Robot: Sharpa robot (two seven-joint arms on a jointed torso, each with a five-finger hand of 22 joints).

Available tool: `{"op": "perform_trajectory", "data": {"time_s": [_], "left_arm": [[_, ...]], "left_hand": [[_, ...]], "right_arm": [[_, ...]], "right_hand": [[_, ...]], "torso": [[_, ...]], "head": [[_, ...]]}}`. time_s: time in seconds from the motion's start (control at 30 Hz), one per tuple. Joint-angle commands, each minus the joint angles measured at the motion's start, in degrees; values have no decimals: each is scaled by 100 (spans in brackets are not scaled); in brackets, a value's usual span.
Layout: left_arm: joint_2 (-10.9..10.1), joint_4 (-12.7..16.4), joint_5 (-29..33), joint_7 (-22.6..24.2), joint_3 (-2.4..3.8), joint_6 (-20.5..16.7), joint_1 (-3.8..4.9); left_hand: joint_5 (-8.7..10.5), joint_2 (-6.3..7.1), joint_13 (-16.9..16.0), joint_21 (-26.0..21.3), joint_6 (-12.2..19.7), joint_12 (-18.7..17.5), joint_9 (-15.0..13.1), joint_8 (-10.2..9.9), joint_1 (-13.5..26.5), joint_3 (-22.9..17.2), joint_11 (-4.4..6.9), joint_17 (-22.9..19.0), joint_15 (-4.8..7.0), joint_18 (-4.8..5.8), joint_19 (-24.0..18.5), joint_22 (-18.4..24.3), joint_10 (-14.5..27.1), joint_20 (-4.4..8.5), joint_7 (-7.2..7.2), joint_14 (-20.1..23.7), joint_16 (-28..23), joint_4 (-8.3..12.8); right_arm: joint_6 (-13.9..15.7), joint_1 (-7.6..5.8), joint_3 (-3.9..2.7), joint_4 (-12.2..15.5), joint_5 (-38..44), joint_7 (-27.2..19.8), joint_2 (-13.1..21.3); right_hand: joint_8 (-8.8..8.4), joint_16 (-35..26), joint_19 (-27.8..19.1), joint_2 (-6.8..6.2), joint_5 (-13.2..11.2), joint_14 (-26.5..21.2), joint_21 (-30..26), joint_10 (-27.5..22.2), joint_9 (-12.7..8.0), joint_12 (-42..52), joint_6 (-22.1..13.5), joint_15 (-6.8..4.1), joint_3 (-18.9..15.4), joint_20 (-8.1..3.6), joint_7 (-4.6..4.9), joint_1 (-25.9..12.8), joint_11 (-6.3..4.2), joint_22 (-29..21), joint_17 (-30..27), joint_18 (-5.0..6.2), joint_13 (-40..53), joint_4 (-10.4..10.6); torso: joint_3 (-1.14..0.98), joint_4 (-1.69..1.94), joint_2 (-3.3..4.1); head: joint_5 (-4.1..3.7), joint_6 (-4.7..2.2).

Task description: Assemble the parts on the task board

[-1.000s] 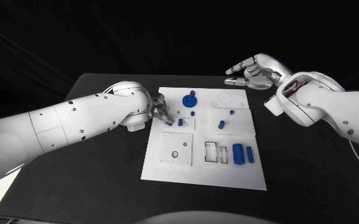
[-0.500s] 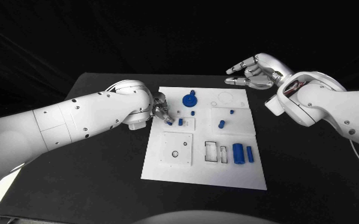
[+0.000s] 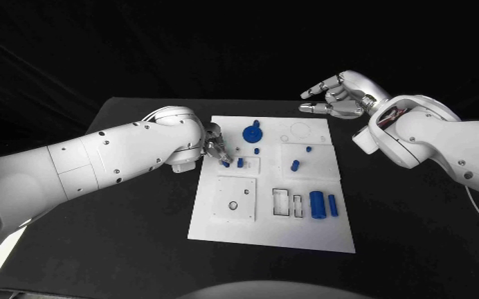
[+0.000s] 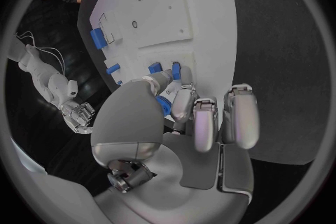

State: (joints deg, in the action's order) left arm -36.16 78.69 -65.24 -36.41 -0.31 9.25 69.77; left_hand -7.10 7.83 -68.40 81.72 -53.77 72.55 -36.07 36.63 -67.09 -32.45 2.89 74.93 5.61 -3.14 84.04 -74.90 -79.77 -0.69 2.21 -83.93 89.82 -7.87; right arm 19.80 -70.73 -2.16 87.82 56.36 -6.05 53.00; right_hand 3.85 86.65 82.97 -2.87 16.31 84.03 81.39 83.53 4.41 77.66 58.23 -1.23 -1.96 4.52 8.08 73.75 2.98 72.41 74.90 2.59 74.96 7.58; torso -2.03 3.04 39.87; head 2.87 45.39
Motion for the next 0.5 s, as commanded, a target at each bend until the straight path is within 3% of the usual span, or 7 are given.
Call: {"op": "perform_trajectory", "data": {"time_s": [0.03,0.33,0.5], "left_arm": [[37,-18,27,-65,-43,190,-46],[54,-35,-10,-98,-57,206,-46],[54,-46,-48,-102,-59,200,-46]], "left_hand": [[-34,6,-12,42,-185,22,6,19,88,76,7,1507,43,72,284,-500,-36,42,-133,-607,18,-21],[-55,62,-31,85,-236,36,8,47,274,208,24,1507,58,85,304,-559,-54,56,-154,-607,18,-88],[-33,181,1,98,-275,8,20,61,687,534,15,1507,54,90,309,-582,-37,55,-143,-607,18,-378]], "right_arm": [[-66,2,-1,13,-3,-57,-1],[-80,2,-1,24,-5,-52,4],[-82,2,-1,22,4,-50,7]], "right_hand": [[35,-20,-27,19,-34,468,-39,-43,7,-11,-4,-7,-41,8,-15,31,4,-5,979,109,674,-1],[35,-20,-27,19,-34,468,-39,-43,7,-11,-4,-7,-41,8,-15,31,4,-5,979,109,674,-1],[32,-27,-30,23,-34,466,-42,-51,5,-25,-9,-7,-47,8,-14,37,5,-10,971,110,665,-2]], "torso": [[2,3,2],[1,5,2],[3,5,1]], "head": [[-5,1],[-18,8],[-24,3]]}}
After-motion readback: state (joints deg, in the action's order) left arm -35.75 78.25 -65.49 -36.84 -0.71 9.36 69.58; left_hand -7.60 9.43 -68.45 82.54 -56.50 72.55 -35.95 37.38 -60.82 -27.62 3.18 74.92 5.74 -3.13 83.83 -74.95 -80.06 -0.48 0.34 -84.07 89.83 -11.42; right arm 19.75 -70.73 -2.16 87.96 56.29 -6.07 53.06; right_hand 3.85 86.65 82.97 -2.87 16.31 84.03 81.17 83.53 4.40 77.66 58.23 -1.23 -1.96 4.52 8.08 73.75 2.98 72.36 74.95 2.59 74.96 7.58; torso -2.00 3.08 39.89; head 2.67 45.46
